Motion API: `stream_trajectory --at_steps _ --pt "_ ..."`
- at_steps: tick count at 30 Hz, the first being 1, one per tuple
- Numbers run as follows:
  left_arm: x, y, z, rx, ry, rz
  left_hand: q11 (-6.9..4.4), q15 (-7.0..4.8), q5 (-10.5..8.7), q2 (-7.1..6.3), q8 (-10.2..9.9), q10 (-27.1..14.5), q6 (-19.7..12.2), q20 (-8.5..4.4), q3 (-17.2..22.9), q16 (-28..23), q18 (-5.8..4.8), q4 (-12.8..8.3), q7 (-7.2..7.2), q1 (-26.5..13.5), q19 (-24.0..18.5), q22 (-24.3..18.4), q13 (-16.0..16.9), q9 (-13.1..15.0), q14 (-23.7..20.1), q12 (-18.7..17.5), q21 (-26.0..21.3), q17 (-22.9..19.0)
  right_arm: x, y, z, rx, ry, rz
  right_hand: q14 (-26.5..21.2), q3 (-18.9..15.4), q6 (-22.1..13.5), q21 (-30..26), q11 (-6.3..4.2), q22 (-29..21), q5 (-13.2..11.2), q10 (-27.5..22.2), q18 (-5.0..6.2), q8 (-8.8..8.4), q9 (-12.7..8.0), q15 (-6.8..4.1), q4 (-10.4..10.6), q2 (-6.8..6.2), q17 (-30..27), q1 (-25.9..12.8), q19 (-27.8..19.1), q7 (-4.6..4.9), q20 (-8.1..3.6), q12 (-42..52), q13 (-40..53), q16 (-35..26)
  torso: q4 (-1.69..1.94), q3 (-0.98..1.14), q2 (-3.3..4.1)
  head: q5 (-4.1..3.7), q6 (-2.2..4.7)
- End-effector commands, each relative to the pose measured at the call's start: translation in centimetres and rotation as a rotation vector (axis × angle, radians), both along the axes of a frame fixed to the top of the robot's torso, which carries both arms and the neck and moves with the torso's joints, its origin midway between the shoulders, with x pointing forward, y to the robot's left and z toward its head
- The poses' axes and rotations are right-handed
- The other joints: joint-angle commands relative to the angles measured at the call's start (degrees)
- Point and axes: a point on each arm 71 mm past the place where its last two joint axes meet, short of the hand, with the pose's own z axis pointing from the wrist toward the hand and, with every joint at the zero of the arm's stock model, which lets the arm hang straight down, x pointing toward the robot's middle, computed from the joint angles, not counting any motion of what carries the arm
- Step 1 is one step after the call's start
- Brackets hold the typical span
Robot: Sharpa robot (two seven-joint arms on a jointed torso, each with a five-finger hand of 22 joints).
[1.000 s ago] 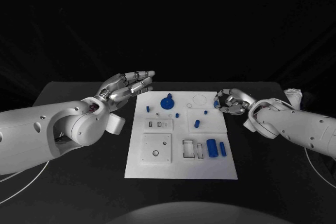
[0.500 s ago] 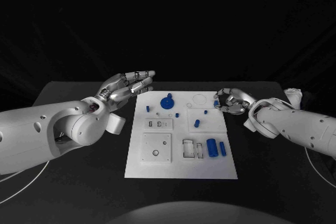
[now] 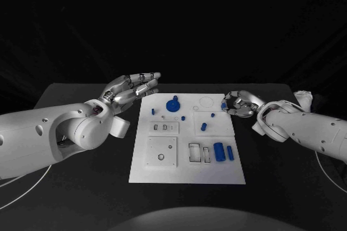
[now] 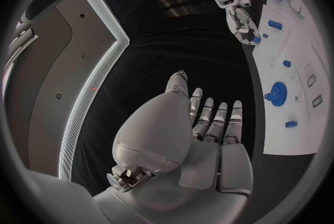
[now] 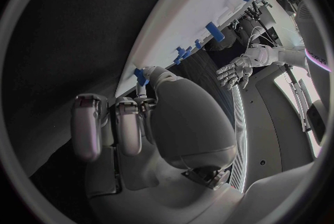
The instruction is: Assemble the parts on the task board
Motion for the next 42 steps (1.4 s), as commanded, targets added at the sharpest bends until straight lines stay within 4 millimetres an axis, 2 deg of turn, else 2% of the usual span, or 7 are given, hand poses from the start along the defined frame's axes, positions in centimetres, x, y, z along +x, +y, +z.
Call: stream_trajectory --at_steps 1,13,19,24,30,34,42 --pt "-0.1 -0.2 0.1 -0.011 -0.003 -0.02 -0.03 0.11 0.33 -0.11 0.3 0.5 0.1 0.02 0.2 0.3 -0.93 0.0 0.23 0.6 0.4 0.0 0.1 0.1 0.4 0.2 0.3 0.1 -0.1 0.1 -0.3 -0.011 0.023 0.014 5.3 0.2 0.3 -0.3 0.23 12.3 0.8 4.2 -0.03 0.41 0.3 0.36 -0.5 0.3 13.8 0.4 -0.2 0.03 0.32 -0.4 13.5 -0.4 0.01 0.0 0.01 0.04 -0.11" --pt "-0.1 -0.3 0.0 -0.011 0.001 -0.023 -0.03 0.11 0.33 -0.11 0.3 0.5 0.1 0.02 0.2 0.3 -0.93 0.0 0.23 0.6 0.4 0.0 0.1 0.1 0.4 0.2 0.3 0.1 -0.1 0.2 -0.4 -0.012 0.025 0.015 5.3 0.4 0.1 -0.4 0.24 12.2 1.5 4.2 0.0 0.66 0.4 0.35 -0.8 0.32 13.7 0.5 -0.3 0.06 0.31 -0.4 13.5 -0.4 -0.01 0.02 0.0 0.14 -0.26" --pt "-0.1 -0.3 -0.2 -0.011 0.004 -0.023 -0.03 0.11 0.33 -0.11 0.3 0.5 0.1 0.02 0.2 0.3 -0.93 0.0 0.23 0.6 0.4 0.0 0.1 0.1 0.4 0.2 0.3 0.1 0.0 0.3 -0.2 0.002 -0.004 0.013 5.3 0.1 0.5 -0.2 0.35 12.3 -0.4 4.2 -0.04 1.42 0.8 0.42 -0.6 0.56 13.7 -0.1 -0.2 0.19 0.36 -0.4 13.5 -0.4 -0.07 -0.03 -0.07 0.3 -0.51" --pt "-0.2 -0.3 -0.2 -0.011 0.005 -0.023 -0.03 0.11 0.33 -0.11 0.3 0.5 0.1 0.02 0.2 0.3 -0.93 0.0 0.23 0.6 0.4 0.0 0.1 0.1 0.4 0.2 0.3 0.1 0.0 1.0 0.9 0.036 -0.04 0.022 5.2 0.0 1.3 -0.3 0.45 12.3 -2.2 4.1 -0.02 1.95 1.0 0.48 -0.6 0.81 13.6 -0.1 -0.2 0.36 0.4 -0.5 13.4 -0.5 0.04 -0.05 -0.02 0.47 -0.61" --pt "-0.1 -0.3 -0.3 -0.009 0.005 -0.02 -0.02 0.13 0.48 -0.11 0.3 0.5 0.1 0.02 0.3 0.4 -0.97 0.0 0.24 0.8 0.5 0.0 0.1 0.1 0.5 0.2 0.3 0.1 0.1 2.9 3.9 0.077 -0.081 0.066 5.2 -0.2 1.9 -0.4 0.68 12.2 -5.2 3.9 0.01 1.95 0.8 0.66 -0.5 1.07 13.4 0.0 -0.3 0.62 0.54 -0.5 13.2 -0.5 0.01 -0.07 -0.04 0.74 -0.85" --pt "0.0 -0.4 -0.3 -0.009 0.004 -0.021 -0.02 0.13 0.49 -0.12 0.3 0.5 0.1 0.01 0.3 0.3 -0.97 0.0 0.24 0.8 0.5 0.0 0.1 0.1 0.5 0.3 0.3 0.1 0.1 4.8 5.5 0.1 -0.096 0.101 5.2 -0.3 2.0 -0.5 0.72 12.2 -5.6 4.0 0.01 1.93 0.8 0.69 -0.5 1.13 13.4 0.0 -0.3 0.65 0.57 -0.5 13.3 -0.5 -0.06 -0.07 -0.11 0.71 -0.87" --pt "0.1 -0.6 -0.3 -0.01 0.005 -0.025 -0.02 0.13 0.53 -0.13 0.3 0.5 0.1 0.01 0.3 0.4 -0.98 0.0 0.24 0.8 0.5 0.0 0.1 0.1 0.5 0.3 0.3 0.1 -0.4 8.6 6.1 0.124 -0.052 0.175 5.0 -0.2 2.8 -0.9 0.81 12.0 -6.1 3.6 0.14 2.08 0.8 0.78 -0.5 1.46 13.1 0.2 -0.7 0.76 0.64 -0.7 12.9 -0.7 -0.04 0.03 -0.03 0.87 -0.8"
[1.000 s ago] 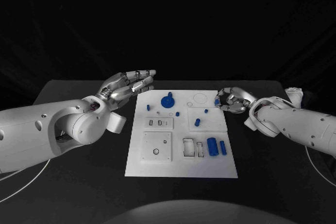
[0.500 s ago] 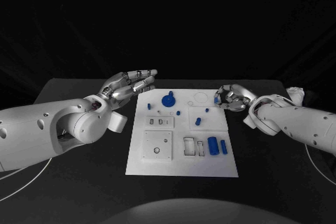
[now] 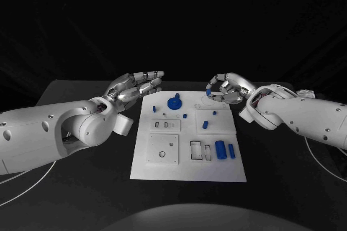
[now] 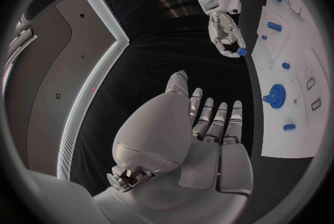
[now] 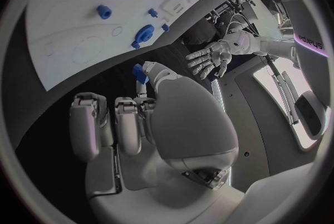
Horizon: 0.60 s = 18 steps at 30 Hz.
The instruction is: Assemble the parts on the task board
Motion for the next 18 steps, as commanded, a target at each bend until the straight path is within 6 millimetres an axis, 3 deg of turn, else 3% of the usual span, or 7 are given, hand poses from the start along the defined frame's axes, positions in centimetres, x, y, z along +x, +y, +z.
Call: stream_trajectory --at_steps 1,18 --pt "0.0 -0.2 0.1 -0.011 -0.003 -0.017 -0.02 -0.08 0.14 0.1 0.3 0.5 0.1 0.01 0.3 0.4 -0.98 0.0 0.24 0.6 0.5 0.0 0.1 0.1 0.3 0.3 0.3 0.1 -0.3 1.5 -0.2 -0.002 0.045 0.028 5.0 -0.3 0.7 -0.4 0.42 12.0 -0.4 3.5 0.16 0.26 -0.1 0.39 -0.1 0.65 13.0 -0.1 -0.3 -0.06 0.24 -0.3 12.9 -0.3 -0.02 0.04 0.03 0.23 0.02" --pt "0.2 -0.5 0.0 -0.012 -0.006 -0.018 -0.02 -0.08 0.23 0.09 0.3 0.5 0.1 0.01 0.4 0.4 -0.99 0.0 0.23 0.7 0.5 0.0 0.1 0.1 0.3 0.2 0.3 0.1 -2.8 8.9 -0.8 -0.001 0.099 0.175 4.7 -0.5 1.9 -1.4 0.77 11.7 0.1 3.2 0.43 -0.07 -0.4 0.64 -0.4 0.35 12.6 0.0 -1.2 0.23 0.42 -0.5 12.6 -0.4 0.03 0.02 0.08 1.71 -0.14"
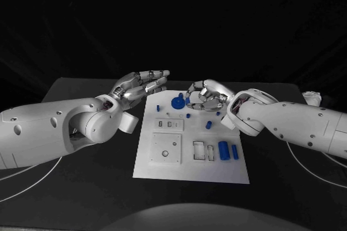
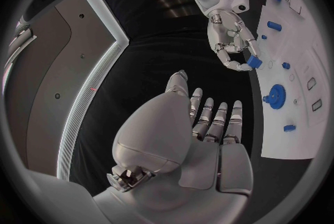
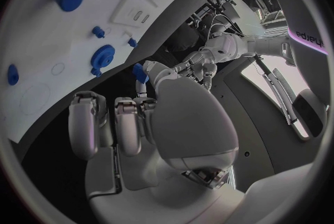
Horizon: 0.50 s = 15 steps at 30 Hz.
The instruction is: Assemble the parts on the task board
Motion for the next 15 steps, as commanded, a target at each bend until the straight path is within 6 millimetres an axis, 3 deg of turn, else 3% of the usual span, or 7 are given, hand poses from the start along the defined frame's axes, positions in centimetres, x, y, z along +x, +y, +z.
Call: stream_trajectory --at_steps 1,15 --pt "0.0 -0.2 0.1 -0.013 -0.006 -0.016 -0.02 -0.08 0.23 0.09 0.3 0.5 0.1 0.01 0.4 0.4 -0.99 0.0 0.23 0.7 0.5 0.0 0.1 0.1 0.3 0.2 0.3 0.1 -0.6 1.0 -0.6 -0.036 0.032 0.031 4.5 -0.2 0.3 -0.4 0.36 11.7 0.1 3.2 0.43 -0.04 0.0 0.44 -0.1 0.13 12.7 0.3 -0.4 0.03 0.03 -0.3 12.6 -0.2 0.04 -0.03 0.0 0.28 -0.13" --pt "-0.1 -0.2 0.1 -0.013 -0.006 -0.015 -0.04 -0.07 0.36 0.11 0.3 0.5 0.1 0.01 0.4 0.4 -1.01 -0.1 0.21 0.8 0.5 0.0 0.1 0.1 0.3 0.2 0.4 0.1 -1.2 3.3 -2.3 -0.101 0.074 0.089 4.4 -0.3 0.6 -1.0 0.63 11.4 0.1 2.8 0.6 -0.59 -0.4 0.68 -0.3 -0.31 12.4 0.2 -0.9 0.23 0.21 -0.5 12.3 -0.3 0.03 0.0 0.0 1.07 -0.55"
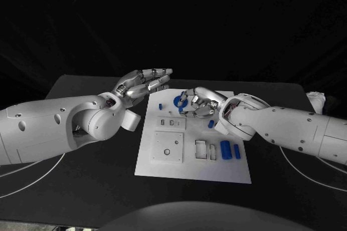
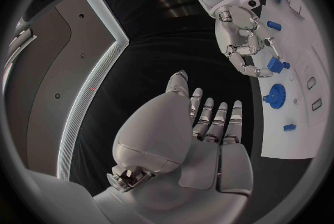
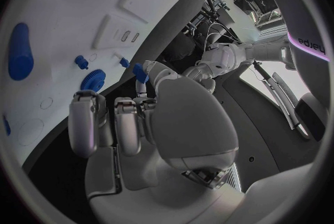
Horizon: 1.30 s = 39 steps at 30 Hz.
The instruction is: Assemble the parts on the task board
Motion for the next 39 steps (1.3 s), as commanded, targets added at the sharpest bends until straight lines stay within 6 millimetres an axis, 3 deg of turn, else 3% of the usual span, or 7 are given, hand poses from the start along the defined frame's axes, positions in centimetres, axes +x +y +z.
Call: stream_trajectory --at_steps 1,16,39 --pt "-0.1 -0.2 0.1 -0.013 -0.006 -0.015 -0.04 -0.07 0.41 -0.11 0.4 0.6 0.1 0.01 0.5 0.2 -1.02 -0.1 0.21 0.7 0.6 0.0 0.1 0.1 0.3 0.3 0.4 0.1 -0.2 0.3 -0.7 -0.055 0.022 0.029 4.5 -0.2 0.4 -0.3 0.44 11.4 0.1 2.5 0.62 -0.29 -0.1 0.49 -0.1 -0.33 12.3 0.2 -0.3 0.05 0.01 -0.3 12.3 -0.4 -0.04 0.02 0.01 0.25 -0.12" --pt "-0.1 -0.3 0.1 -0.014 -0.006 -0.017 -0.04 -0.07 0.41 -0.11 0.4 0.6 0.1 0.01 0.5 0.2 -1.02 -0.1 0.21 0.7 0.6 0.0 0.1 0.1 0.3 0.3 0.4 0.1 0.2 0.3 -2.2 -0.129 0.066 0.033 4.1 -0.6 1.1 -1.0 0.54 11.1 -1.3 1.9 0.82 -1.2 -0.6 0.67 -0.3 -0.57 11.6 -0.3 -1.0 0.11 0.27 -0.6 11.8 -0.7 -0.07 -0.01 -0.02 0.2 -0.63" --pt "0.0 -0.3 0.1 -0.013 -0.004 -0.017 -0.05 -0.07 0.54 -0.09 0.4 0.6 0.1 0.01 0.5 0.3 -1.04 -0.1 0.21 0.8 0.6 0.0 0.1 0.1 0.3 0.2 0.4 0.1 0.7 0.3 -2.8 -0.155 0.086 0.03 3.7 -0.5 1.3 -1.7 0.48 10.9 -1.5 1.3 1.0 -1.54 -0.8 0.67 -0.5 -0.47 11.0 -0.2 -1.5 0.06 0.32 -0.9 11.3 -1.0 -0.04 0.0 0.01 0.25 -0.75"
